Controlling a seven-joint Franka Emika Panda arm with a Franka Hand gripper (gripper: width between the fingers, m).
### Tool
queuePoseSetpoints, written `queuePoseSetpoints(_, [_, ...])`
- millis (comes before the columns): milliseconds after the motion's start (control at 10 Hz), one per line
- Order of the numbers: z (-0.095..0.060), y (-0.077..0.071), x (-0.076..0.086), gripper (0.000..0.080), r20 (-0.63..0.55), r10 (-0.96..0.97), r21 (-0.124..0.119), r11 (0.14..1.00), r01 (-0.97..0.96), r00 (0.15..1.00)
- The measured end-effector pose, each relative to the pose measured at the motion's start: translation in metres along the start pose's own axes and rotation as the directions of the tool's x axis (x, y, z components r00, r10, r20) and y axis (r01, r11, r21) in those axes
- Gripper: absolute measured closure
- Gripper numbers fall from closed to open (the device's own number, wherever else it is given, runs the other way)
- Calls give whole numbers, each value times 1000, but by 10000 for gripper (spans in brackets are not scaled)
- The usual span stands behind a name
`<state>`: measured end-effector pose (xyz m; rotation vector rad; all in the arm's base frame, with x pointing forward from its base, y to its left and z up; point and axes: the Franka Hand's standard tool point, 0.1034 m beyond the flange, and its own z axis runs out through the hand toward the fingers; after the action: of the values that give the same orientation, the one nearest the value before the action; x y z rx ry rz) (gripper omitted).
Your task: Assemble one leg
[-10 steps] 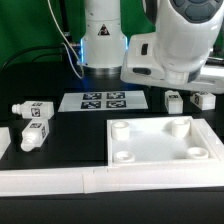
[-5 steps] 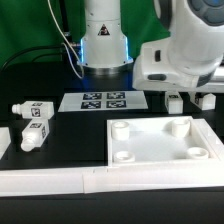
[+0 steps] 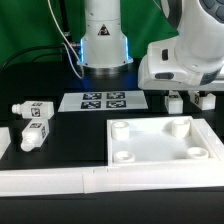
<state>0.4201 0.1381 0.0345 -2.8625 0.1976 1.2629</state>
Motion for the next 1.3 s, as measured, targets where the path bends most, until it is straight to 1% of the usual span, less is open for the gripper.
queuePoseSetpoints(100, [4,6,6,151,16,13,6,1000,-13,1000])
queuePoseSetpoints(500, [21,9,11,151,21,25,3,1000,-25,999])
queuePoseSetpoints(600, [27,10,11,151,39,37,-3,999,-37,999])
queuePoseSetpoints(700, [29,12,9,151,69,33,-22,999,-32,997])
queuePoseSetpoints(900, [28,12,12,151,63,34,-21,999,-33,997])
queuePoseSetpoints(1100, [29,13,12,409,62,35,-20,999,-34,997])
queuePoseSetpoints(1200, [28,13,13,515,62,35,-20,999,-34,997])
queuePoseSetpoints(1300, [28,13,13,515,62,36,-20,999,-34,997])
